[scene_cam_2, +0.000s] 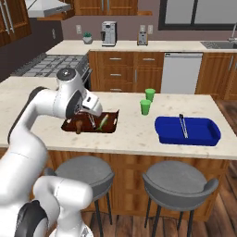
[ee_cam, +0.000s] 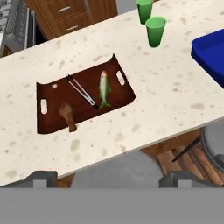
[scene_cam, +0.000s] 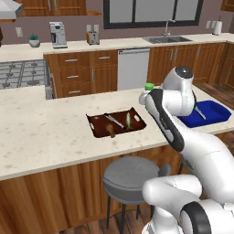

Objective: Gather the sweet potato and mushroom from the fridge and place them on a tray on the dining counter. Then gather the chicken drumstick and fish from the fridge and place them on the other tray.

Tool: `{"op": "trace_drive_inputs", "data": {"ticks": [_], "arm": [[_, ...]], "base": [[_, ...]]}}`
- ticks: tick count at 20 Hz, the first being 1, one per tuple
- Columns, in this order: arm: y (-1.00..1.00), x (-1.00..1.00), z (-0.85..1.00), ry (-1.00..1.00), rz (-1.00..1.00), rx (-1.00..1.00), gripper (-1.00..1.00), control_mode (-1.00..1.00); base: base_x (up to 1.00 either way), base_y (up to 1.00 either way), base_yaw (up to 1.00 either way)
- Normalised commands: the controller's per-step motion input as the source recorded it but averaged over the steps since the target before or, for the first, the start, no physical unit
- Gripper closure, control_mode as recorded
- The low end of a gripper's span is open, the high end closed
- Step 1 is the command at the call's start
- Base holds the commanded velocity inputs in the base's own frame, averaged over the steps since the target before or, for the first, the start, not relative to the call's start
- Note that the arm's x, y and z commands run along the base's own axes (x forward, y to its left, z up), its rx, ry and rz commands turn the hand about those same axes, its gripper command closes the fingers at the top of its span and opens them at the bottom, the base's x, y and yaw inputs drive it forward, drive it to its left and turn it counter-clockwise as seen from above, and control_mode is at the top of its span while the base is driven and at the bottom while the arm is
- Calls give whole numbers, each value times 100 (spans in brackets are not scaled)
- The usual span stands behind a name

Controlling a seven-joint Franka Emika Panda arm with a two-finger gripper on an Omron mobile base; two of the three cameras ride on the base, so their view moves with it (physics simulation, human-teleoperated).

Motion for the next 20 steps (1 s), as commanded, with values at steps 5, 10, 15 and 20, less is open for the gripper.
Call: {"op": "trace_drive_inputs", "data": {"ticks": [5, 10, 15, 20], "arm": [[0, -100, 36, 2, 0, 0, -100, -100], [0, -100, 31, 0, 0, 0, -100, -100], [0, -99, 22, 0, 0, -2, -100, -100], [0, -83, 3, 0, 0, -3, -100, -100]], "base": [[0, 0, 0], [0, 0, 0], [0, 0, 0], [0, 0, 0]]}}
